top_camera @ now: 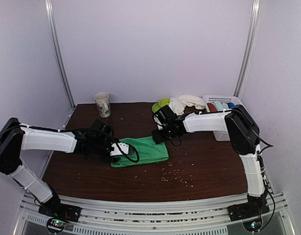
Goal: Roll the towels
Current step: Smooth out the towel at the center of the board.
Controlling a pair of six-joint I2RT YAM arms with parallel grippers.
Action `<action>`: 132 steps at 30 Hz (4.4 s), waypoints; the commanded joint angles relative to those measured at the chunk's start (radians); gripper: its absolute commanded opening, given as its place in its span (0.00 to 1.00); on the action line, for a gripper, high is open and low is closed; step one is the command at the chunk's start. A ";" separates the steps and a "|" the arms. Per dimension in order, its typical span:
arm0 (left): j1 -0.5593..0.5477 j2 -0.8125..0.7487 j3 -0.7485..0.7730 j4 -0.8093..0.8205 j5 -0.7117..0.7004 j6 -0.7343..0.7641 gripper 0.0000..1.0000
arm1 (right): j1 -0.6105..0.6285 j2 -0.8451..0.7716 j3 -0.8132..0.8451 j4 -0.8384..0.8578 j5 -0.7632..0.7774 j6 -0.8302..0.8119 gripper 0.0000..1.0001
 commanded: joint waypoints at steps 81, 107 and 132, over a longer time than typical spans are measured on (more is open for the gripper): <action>0.006 0.091 0.017 0.046 -0.082 0.082 0.00 | 0.001 -0.004 -0.013 0.029 -0.046 0.003 0.62; 0.006 -0.073 -0.015 -0.161 0.039 0.111 0.00 | -0.005 0.023 0.038 -0.019 0.064 0.023 0.63; -0.006 -0.010 -0.063 -0.177 0.053 0.118 0.00 | -0.007 0.039 0.045 -0.057 0.107 0.000 0.64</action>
